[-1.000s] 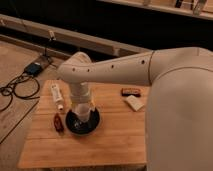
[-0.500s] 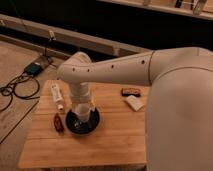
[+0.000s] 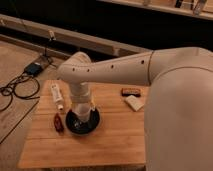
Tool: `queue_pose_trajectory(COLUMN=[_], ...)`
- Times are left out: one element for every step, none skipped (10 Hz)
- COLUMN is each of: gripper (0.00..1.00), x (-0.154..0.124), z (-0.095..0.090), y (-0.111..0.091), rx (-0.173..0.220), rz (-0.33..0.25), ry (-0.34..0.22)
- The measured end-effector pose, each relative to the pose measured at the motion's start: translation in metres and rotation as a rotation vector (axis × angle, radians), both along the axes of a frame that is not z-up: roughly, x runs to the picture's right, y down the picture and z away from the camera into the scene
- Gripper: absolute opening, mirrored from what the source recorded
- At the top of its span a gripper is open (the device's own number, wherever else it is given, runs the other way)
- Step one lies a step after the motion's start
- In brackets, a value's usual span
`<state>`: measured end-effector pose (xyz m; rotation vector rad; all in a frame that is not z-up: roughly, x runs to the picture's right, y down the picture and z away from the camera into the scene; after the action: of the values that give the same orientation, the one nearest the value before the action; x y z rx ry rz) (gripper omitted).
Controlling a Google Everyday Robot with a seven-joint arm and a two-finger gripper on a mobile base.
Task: Pick up the ceramic cup
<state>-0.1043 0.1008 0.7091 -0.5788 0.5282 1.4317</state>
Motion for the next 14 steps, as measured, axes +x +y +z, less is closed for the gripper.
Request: queue_pose_trajectory(gripper=[0.65, 0.65, 0.65, 0.65, 0.65, 0.65, 0.65, 0.65, 0.65, 0.65, 0.6, 0.51, 0.41, 0.31], x=[0.002, 0.003, 0.003, 0.007, 0.01, 0.013, 0.018, 0.023, 0.027, 0.029, 0.031, 0.032, 0.032, 0.03], z=[0.004, 0.01, 0.017, 0.031, 0.046, 0.06, 0.074, 0.089, 0.098, 0.105, 0.111, 0.114, 0.114, 0.115], y=[0.0, 0.0, 0.0, -0.001, -0.002, -0.002, -0.001, 0.0, 0.001, 0.003, 0.007, 0.01, 0.011, 0.012], rx=[0.001, 0.004, 0.005, 0.006, 0.009, 0.012, 0.014, 0.014, 0.014, 0.007, -0.003, -0.011, -0.016, -0.022], rz=[-0.006, -0.012, -0.013, -0.016, -0.017, -0.018, -0.014, -0.008, -0.003, 0.003, 0.004, 0.002, -0.001, -0.002], ry=[0.006, 0.011, 0.014, 0.011, 0.002, -0.009, -0.019, -0.03, -0.037, -0.046, -0.055, -0.065, -0.078, -0.091])
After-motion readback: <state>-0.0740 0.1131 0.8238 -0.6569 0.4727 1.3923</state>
